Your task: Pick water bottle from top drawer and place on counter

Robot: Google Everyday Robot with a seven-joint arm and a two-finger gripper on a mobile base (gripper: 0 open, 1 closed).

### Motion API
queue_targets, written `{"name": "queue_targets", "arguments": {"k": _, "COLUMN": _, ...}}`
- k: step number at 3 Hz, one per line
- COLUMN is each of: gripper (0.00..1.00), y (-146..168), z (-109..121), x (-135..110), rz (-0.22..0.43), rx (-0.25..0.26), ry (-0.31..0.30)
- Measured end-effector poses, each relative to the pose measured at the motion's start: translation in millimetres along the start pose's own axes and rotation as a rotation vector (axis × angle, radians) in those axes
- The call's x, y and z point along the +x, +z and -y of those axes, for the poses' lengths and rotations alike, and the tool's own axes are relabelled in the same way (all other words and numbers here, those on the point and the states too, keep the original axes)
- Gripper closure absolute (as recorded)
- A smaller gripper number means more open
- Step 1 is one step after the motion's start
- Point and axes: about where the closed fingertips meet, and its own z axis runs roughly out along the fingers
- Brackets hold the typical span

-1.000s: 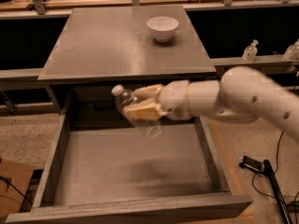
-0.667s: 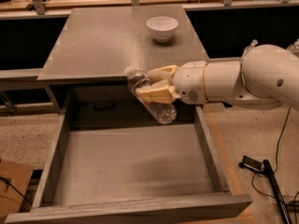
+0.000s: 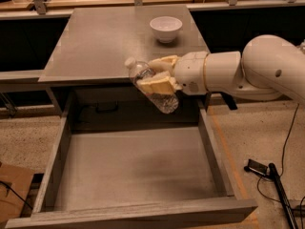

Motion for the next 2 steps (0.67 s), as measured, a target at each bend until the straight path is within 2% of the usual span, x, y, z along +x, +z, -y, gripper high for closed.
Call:
{"name": "queue_targets", "arguments": {"k": 1, "gripper": 1.0, "y": 13.6, "z": 45.2, "x": -16.7, "rz": 0.0, "rx": 0.012, "ry": -0.164}}
{"name": "queue_targets", "arguments": {"k": 2, "gripper": 1.0, "y": 39.5, "z": 92.8, "x": -43.0, "rz": -0.025, "rx": 0.004, "ry": -0.357}}
